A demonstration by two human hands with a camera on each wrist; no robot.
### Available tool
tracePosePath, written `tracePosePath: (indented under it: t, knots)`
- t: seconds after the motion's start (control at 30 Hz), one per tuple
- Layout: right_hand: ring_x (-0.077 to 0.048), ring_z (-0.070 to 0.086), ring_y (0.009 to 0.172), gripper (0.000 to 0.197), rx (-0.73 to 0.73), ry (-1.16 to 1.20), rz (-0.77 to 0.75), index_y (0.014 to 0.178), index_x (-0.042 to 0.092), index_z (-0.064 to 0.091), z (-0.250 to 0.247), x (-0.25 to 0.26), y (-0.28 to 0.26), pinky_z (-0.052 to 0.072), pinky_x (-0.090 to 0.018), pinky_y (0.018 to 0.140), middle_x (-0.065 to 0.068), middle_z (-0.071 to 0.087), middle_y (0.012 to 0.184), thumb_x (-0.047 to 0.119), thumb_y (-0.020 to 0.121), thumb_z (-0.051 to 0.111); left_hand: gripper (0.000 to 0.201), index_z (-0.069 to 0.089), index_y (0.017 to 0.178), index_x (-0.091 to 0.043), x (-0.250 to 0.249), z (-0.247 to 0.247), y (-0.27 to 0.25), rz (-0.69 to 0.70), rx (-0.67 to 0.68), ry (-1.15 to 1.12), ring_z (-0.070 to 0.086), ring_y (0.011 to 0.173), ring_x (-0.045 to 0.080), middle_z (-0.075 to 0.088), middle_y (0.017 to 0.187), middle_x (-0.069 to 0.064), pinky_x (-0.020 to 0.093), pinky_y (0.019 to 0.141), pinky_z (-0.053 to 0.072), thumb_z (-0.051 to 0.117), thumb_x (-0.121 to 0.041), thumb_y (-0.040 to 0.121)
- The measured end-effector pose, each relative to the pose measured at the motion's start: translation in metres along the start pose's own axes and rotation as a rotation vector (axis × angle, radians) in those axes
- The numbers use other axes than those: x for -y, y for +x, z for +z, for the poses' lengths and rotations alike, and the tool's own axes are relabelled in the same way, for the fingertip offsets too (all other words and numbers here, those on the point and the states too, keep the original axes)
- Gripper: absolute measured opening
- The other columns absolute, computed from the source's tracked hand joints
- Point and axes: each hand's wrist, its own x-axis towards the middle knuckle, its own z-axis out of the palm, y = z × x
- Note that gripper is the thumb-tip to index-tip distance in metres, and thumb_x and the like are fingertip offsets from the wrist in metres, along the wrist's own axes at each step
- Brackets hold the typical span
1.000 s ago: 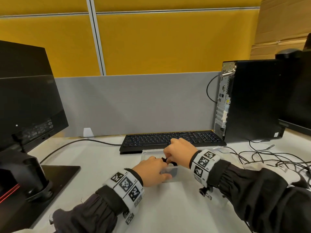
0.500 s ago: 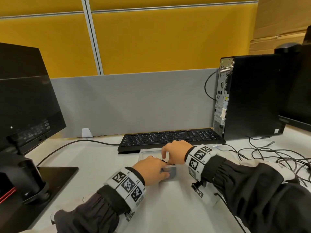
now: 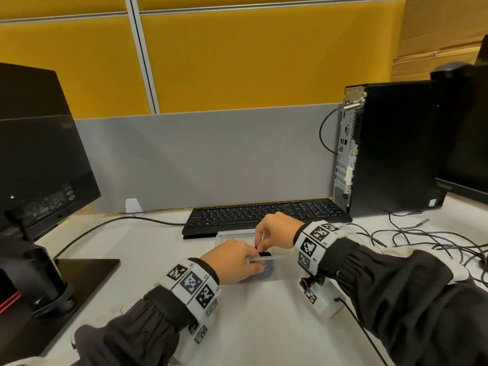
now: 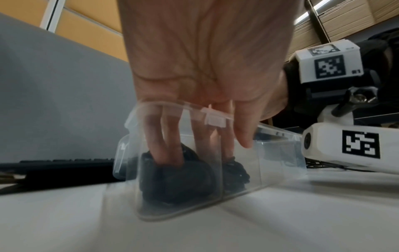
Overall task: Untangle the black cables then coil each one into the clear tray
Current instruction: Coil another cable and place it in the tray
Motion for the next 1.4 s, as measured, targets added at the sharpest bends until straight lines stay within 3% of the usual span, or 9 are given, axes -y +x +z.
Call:
tracePosePath:
  t: [0.1, 0.33, 0.6, 0.7, 0.9, 1.1, 1.23, 1.33, 1.4]
  knots:
    - [0.001, 0.055, 0.058, 0.006, -0.040, 0.085, 0.009, 0.087, 0.020, 0.068, -0.013, -0.002, -0.008, 0.047, -0.021, 0.066, 0.008, 0.064, 0.072, 0.024, 0.088, 0.064, 0.025, 0.066, 0.103, -0.020, -0.001, -0.002, -0.002, 0.010, 0.023, 0.028, 0.052, 0.081, 0.014, 0.066, 0.098, 0.003, 0.025, 0.074, 0.041, 0.054, -0.038, 0.091]
    - [-0.008, 0.055, 0.058, 0.014, -0.043, 0.045, 0.151, 0.099, 0.025, 0.060, -0.072, -0.035, -0.067, 0.048, -0.018, 0.061, 0.008, 0.067, 0.082, 0.035, 0.094, 0.053, 0.032, 0.047, 0.097, -0.024, 0.001, -0.003, -0.003, -0.063, -0.015, -0.040, 0.055, 0.097, 0.018, 0.059, 0.108, 0.000, 0.032, 0.084, 0.048, 0.069, -0.038, 0.078]
    - [-0.015, 0.055, 0.078, 0.049, 0.325, -0.231, 0.502, 0.113, 0.027, 0.045, -0.077, -0.086, -0.154, 0.048, -0.019, 0.057, -0.006, 0.059, 0.113, 0.035, 0.075, 0.076, 0.028, 0.053, 0.107, -0.020, -0.020, -0.006, -0.006, -0.146, -0.055, 0.004, 0.054, 0.093, 0.015, 0.059, 0.113, 0.000, 0.026, 0.080, 0.045, 0.058, -0.040, 0.088]
    - [-0.016, 0.054, 0.080, 0.056, 0.193, -0.335, 0.541, 0.110, 0.023, 0.036, -0.071, -0.106, -0.176, 0.046, -0.022, 0.062, -0.004, 0.058, 0.110, 0.040, 0.073, 0.076, 0.032, 0.053, 0.111, -0.020, -0.033, -0.007, -0.009, -0.164, -0.068, 0.080, 0.054, 0.097, 0.016, 0.059, 0.115, -0.001, 0.029, 0.084, 0.044, 0.054, -0.043, 0.089]
    - [-0.023, 0.048, 0.125, 0.071, 0.122, -0.339, 0.578, 0.143, 0.020, 0.027, -0.049, -0.127, -0.171, 0.039, -0.032, 0.103, -0.006, 0.046, 0.140, 0.036, 0.085, 0.065, 0.032, 0.053, 0.113, -0.024, -0.062, -0.007, -0.016, -0.163, -0.120, 0.083, 0.052, 0.098, 0.014, 0.059, 0.119, -0.003, 0.028, 0.084, 0.042, 0.053, -0.044, 0.089]
    - [-0.020, 0.052, 0.113, 0.035, 0.053, -0.411, 0.502, 0.117, 0.023, 0.055, -0.037, -0.129, -0.148, 0.040, -0.029, 0.094, 0.000, 0.056, 0.126, 0.046, 0.092, 0.050, 0.038, 0.049, 0.120, -0.024, -0.081, -0.003, -0.027, -0.167, -0.068, 0.145, 0.052, 0.108, 0.017, 0.059, 0.118, -0.004, 0.037, 0.098, 0.039, 0.049, -0.048, 0.091]
    - [-0.022, 0.056, 0.097, 0.018, -0.047, -0.486, 0.493, 0.086, 0.019, 0.052, -0.043, -0.129, -0.142, 0.042, -0.030, 0.083, -0.006, 0.058, 0.109, 0.030, 0.097, 0.043, 0.042, 0.046, 0.125, -0.027, -0.089, -0.002, -0.026, -0.197, -0.035, 0.204, 0.045, 0.118, 0.020, 0.052, 0.127, -0.001, 0.043, 0.103, 0.033, 0.046, -0.052, 0.090]
    - [-0.029, 0.061, 0.100, 0.024, -0.383, -0.223, 0.454, 0.117, 0.012, 0.053, -0.079, -0.117, -0.154, 0.051, -0.036, 0.083, -0.010, 0.060, 0.104, 0.021, 0.099, 0.040, 0.052, 0.037, 0.134, -0.030, -0.102, -0.010, -0.024, -0.126, -0.123, 0.090, 0.036, 0.129, 0.020, 0.044, 0.139, -0.002, 0.044, 0.106, 0.030, 0.048, -0.054, 0.089]
    - [-0.029, 0.064, 0.087, 0.037, -0.602, 0.273, 0.354, 0.100, 0.007, 0.059, -0.103, -0.095, -0.172, 0.054, -0.035, 0.068, -0.007, 0.063, 0.083, 0.034, 0.100, 0.034, 0.059, 0.030, 0.139, -0.031, -0.115, -0.025, -0.020, -0.013, -0.291, -0.146, 0.029, 0.135, 0.018, 0.038, 0.145, -0.003, 0.045, 0.110, 0.027, 0.049, -0.054, 0.088]
